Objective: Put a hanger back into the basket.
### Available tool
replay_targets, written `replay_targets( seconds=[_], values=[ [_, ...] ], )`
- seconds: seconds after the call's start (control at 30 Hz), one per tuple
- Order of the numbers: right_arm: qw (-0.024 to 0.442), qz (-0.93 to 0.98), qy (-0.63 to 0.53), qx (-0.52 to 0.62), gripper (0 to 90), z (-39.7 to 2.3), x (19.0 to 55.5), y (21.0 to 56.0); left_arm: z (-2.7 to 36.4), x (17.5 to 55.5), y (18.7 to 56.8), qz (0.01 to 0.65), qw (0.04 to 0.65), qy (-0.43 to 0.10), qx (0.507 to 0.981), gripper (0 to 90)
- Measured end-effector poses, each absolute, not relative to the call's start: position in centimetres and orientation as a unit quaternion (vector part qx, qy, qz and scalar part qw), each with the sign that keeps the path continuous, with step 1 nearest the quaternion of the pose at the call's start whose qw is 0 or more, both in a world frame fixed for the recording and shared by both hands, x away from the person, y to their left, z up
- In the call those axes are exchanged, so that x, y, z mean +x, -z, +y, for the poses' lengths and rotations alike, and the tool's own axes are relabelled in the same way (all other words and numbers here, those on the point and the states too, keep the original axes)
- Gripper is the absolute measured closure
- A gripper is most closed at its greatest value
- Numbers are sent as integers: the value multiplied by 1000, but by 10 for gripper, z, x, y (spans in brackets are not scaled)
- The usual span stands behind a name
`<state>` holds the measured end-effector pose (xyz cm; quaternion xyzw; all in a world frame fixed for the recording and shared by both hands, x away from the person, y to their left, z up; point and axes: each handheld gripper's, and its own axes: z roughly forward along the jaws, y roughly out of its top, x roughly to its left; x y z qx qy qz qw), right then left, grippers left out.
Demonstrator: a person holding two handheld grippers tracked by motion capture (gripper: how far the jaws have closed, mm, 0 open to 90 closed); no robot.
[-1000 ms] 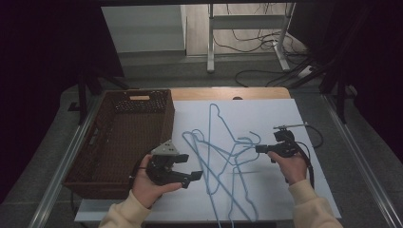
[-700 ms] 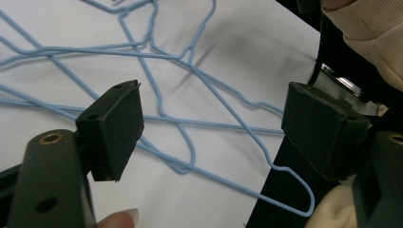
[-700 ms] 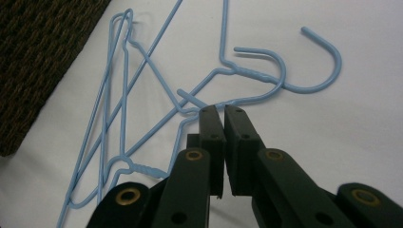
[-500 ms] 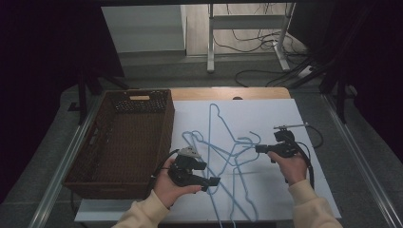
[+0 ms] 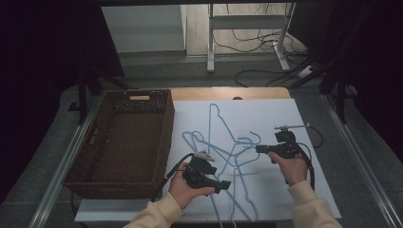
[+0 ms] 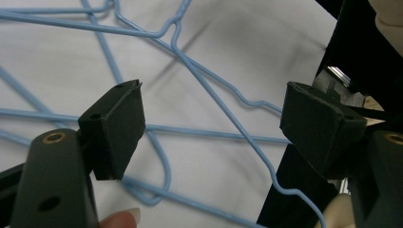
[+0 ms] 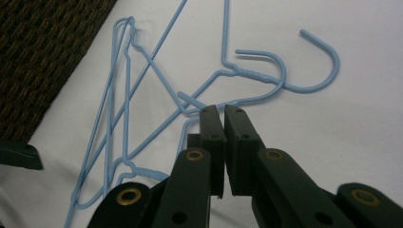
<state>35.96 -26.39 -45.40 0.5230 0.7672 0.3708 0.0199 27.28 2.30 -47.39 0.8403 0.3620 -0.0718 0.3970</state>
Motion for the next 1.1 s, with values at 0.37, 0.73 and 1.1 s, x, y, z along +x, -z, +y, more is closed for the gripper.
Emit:
replay_targets(
  seconds=[0.37,0.73,1.1],
  values=[
    [22,767,-372,523,869,-263,358,454,1,282,493,377,387,84,837,244],
    [23,763,-380,522,869,-262,356,451,-9,289,505,389,391,89,829,325],
    [21,759,-389,522,868,-262,354,448,-17,298,519,397,391,123,821,600]
  ],
)
